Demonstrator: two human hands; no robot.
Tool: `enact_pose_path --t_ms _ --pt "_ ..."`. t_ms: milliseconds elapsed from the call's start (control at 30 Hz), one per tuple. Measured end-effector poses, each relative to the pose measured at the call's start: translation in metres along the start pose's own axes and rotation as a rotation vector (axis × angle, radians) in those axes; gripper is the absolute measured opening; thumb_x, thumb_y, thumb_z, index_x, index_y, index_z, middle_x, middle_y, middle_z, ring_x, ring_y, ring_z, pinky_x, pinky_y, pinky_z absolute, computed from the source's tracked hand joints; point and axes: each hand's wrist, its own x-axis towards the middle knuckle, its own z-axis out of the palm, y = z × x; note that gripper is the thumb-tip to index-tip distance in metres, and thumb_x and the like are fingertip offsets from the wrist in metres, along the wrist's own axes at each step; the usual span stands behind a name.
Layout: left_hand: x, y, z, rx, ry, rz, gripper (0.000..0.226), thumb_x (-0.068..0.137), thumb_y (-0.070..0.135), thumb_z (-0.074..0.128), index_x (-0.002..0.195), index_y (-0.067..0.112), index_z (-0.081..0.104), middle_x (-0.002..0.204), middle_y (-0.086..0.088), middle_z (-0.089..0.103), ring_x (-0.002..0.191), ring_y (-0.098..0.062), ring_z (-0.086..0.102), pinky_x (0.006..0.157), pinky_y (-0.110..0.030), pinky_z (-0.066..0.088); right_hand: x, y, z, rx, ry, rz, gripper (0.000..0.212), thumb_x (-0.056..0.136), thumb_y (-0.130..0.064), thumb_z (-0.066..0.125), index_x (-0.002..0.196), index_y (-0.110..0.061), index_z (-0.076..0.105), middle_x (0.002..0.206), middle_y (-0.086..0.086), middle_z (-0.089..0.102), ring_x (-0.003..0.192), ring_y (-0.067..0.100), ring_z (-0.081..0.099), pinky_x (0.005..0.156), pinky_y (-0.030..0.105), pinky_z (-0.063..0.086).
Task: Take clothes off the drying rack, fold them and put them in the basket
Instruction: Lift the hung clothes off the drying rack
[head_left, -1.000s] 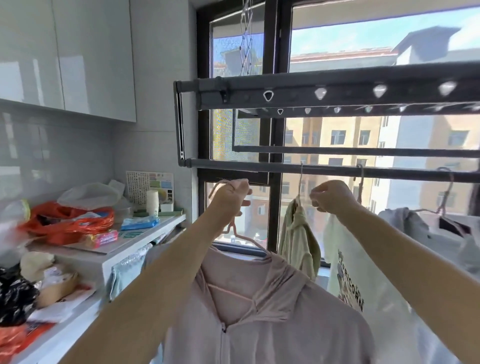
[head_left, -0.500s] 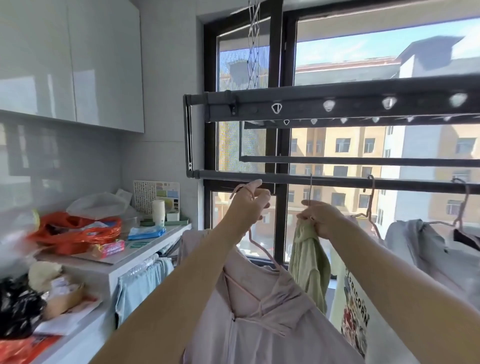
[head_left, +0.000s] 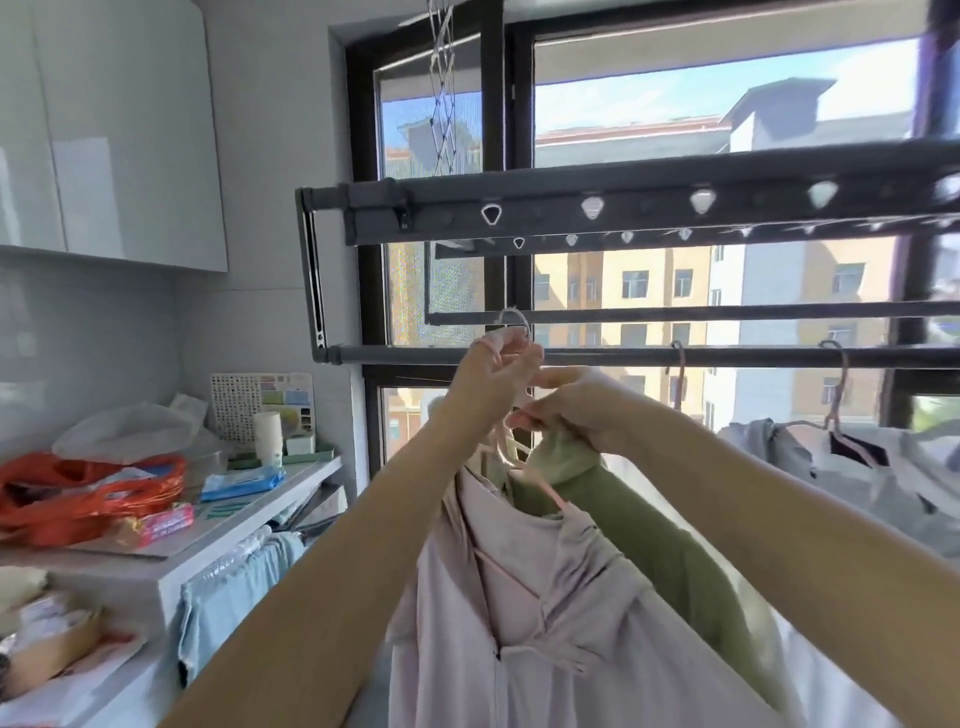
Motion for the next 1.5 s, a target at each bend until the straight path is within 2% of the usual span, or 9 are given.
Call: enact_pose_path --t_ms 200,333,500,667,967,1100,1267,1400,1500 --pt "-0.009 0.002 0.008 0.004 -0.100 -0.036 0.077 0.081 0.037 0.059 0.148 0.016 0.028 0.146 -0.004 0.043 0.128 -0.023 0.050 0.110 -0.043 0.035 -0.014 0.015 0.012 -0.146 -0.127 -0.050 0.018 0.090 0.013 0.048 0.081 0.003 0.060 0.071 0.018 0.061 0.062 0.021 0.063 0.064 0.028 0.053" --pt "-0.008 0.002 0.006 0.062 -0.040 -0.015 0.068 0.096 0.025 0.055 0.152 0.022 0.016 0.142 -0.007 0.045 0.123 -0.011 0.047 0.103 -0.024 0.033 -0.022 0.021 0.016 0.048 -0.254 -0.016 0.016 0.100 -0.002 0.042 0.097 0.006 0.057 0.075 0.023 0.058 0.067 0.029 0.064 0.077 0.039 0.059" --pt "-0.011 0.000 0.005 0.061 -0.032 -0.059 0.066 0.098 0.027 0.051 0.153 0.030 0.014 0.150 -0.007 0.038 0.136 -0.020 0.039 0.101 -0.024 0.027 -0.033 0.024 0.013 -0.084 -0.414 -0.027 0.024 0.093 0.009 0.050 0.113 0.002 0.060 0.098 0.029 0.062 0.079 0.023 0.067 0.077 0.027 0.057" --pt "-0.011 0.002 0.007 0.011 -0.073 -0.116 0.052 0.102 0.031 0.037 0.151 0.034 0.019 0.154 -0.003 0.031 0.140 -0.023 0.030 0.096 -0.029 0.022 -0.037 0.028 0.008 -0.125 -0.424 0.015 0.038 0.093 0.004 0.054 0.129 -0.008 0.055 0.105 0.028 0.067 0.096 0.030 0.068 0.092 0.037 0.054" --pt "-0.008 0.010 0.012 -0.030 -0.033 -0.179 0.034 0.103 0.023 0.034 0.134 0.033 0.045 0.119 0.000 0.062 0.113 -0.017 0.053 0.094 -0.039 0.038 -0.034 -0.003 -0.134 0.254 0.252 0.048 0.014 0.087 -0.003 0.063 0.100 0.001 0.066 0.087 0.016 0.073 0.078 0.024 0.073 0.068 0.028 0.060" --pt "-0.005 0.014 0.027 -0.018 -0.039 -0.176 0.035 0.102 0.023 0.036 0.133 0.036 0.045 0.119 -0.002 0.062 0.108 -0.017 0.057 0.083 -0.033 0.042 -0.018 0.022 -0.173 0.079 0.568 0.160 0.012 0.083 -0.002 0.070 0.094 0.002 0.067 0.090 0.016 0.070 0.077 0.022 0.068 0.070 0.029 0.057" --pt "-0.001 0.015 0.048 0.037 -0.083 -0.190 0.047 0.097 0.013 0.042 0.137 0.038 0.041 0.105 -0.009 0.057 0.095 -0.021 0.055 0.074 -0.029 0.046 -0.006 0.048 -0.160 0.009 0.442 0.330 0.017 0.085 0.005 0.064 0.100 0.011 0.061 0.081 0.018 0.063 0.073 0.024 0.063 0.074 0.034 0.058" --pt "-0.004 0.012 0.059 0.000 -0.102 -0.193 0.048 0.097 0.010 0.043 0.134 0.040 0.041 0.104 -0.009 0.056 0.094 -0.021 0.054 0.072 -0.025 0.045 -0.005 0.044 -0.162 0.159 0.440 0.322 0.006 0.090 -0.003 0.062 0.095 0.001 0.061 0.074 0.013 0.065 0.046 0.010 0.057 0.041 0.018 0.047" --pt "-0.006 0.012 0.070 -0.017 -0.107 -0.174 0.056 0.095 0.005 0.044 0.138 0.040 0.036 0.112 0.001 0.057 0.102 -0.017 0.057 0.081 -0.029 0.045 -0.010 0.025 -0.169 0.133 0.397 0.284 0.007 0.092 -0.012 0.063 0.089 -0.005 0.062 0.078 0.011 0.066 0.042 0.006 0.048 0.036 0.015 0.037"
